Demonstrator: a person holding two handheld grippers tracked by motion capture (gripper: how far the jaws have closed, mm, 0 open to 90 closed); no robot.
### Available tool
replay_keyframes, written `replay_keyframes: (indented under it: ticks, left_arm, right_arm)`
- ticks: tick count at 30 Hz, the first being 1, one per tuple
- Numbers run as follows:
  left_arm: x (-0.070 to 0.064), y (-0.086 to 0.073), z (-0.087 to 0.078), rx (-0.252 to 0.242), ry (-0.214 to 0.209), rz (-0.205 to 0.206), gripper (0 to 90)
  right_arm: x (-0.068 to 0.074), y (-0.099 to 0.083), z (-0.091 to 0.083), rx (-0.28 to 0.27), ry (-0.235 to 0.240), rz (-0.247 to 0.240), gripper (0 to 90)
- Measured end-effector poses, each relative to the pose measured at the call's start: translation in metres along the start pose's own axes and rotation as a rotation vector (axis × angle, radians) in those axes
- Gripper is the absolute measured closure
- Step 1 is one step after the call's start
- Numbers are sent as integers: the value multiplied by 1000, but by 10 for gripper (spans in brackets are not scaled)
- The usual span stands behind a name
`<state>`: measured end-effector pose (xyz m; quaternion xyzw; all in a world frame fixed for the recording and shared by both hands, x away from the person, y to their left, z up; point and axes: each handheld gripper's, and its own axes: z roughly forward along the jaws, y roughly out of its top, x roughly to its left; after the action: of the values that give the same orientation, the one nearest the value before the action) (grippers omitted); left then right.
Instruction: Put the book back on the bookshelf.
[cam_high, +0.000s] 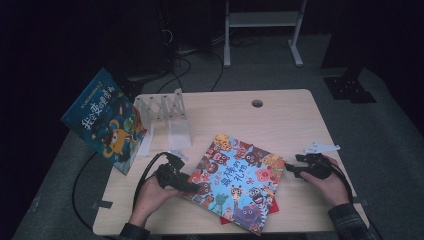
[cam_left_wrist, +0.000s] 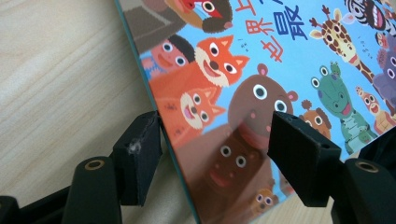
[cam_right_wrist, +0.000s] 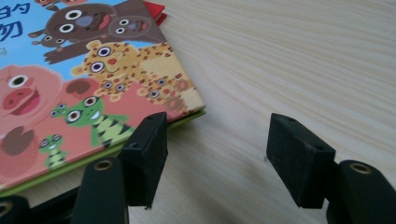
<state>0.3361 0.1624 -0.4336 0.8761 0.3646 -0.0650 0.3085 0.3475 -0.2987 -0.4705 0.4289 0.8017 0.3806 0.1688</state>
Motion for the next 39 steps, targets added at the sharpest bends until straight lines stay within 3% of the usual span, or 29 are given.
replay_keyframes:
  ticks: [21,28,32,39]
  left_arm:
    - [2,-1,-1,-3,-3,-13,322]
    - [6,-1,-3,-22,4,-21,287]
    - [8,-2,-5,-46,19,-33,251]
    - [14,1,-9,-76,37,-40,198]
  right_arm:
    - [19,21,22,-1,63,-47,375]
    - [26,18,17,9,92,-71,366]
    - [35,15,8,5,119,-93,430]
    - [48,9,-5,20,236,-116,630]
